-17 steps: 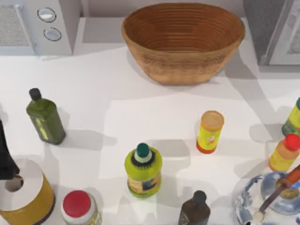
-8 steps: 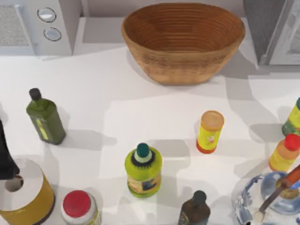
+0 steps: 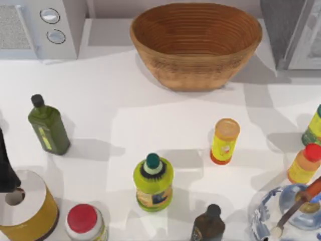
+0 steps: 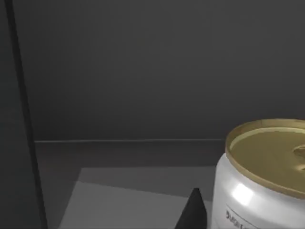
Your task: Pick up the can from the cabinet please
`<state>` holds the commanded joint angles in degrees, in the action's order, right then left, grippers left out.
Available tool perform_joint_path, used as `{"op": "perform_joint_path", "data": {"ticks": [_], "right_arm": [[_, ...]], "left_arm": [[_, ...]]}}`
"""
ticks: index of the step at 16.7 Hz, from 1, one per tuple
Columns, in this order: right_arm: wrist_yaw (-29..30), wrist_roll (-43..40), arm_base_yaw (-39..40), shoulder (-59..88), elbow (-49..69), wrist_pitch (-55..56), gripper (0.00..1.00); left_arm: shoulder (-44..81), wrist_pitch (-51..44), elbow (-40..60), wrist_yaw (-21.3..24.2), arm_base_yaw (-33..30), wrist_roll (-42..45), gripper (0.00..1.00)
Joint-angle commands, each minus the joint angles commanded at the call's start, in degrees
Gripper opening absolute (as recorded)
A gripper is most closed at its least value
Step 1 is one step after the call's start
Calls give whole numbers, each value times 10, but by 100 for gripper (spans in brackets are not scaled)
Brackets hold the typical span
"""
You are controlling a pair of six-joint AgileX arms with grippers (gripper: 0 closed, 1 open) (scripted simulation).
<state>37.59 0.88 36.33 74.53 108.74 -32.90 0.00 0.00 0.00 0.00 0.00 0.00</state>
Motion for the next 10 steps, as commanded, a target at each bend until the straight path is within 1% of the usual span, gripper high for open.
{"op": "perform_joint_path", "data": {"ticks": [4, 10], "right_arm": [[-39, -1, -37, -78, -99, 35, 0], [-126, -3, -122, -251, -358, 110, 0]], "left_arm": [[0, 0, 0, 0, 0, 0, 100], [0, 0, 0, 0, 0, 0, 100]]}}
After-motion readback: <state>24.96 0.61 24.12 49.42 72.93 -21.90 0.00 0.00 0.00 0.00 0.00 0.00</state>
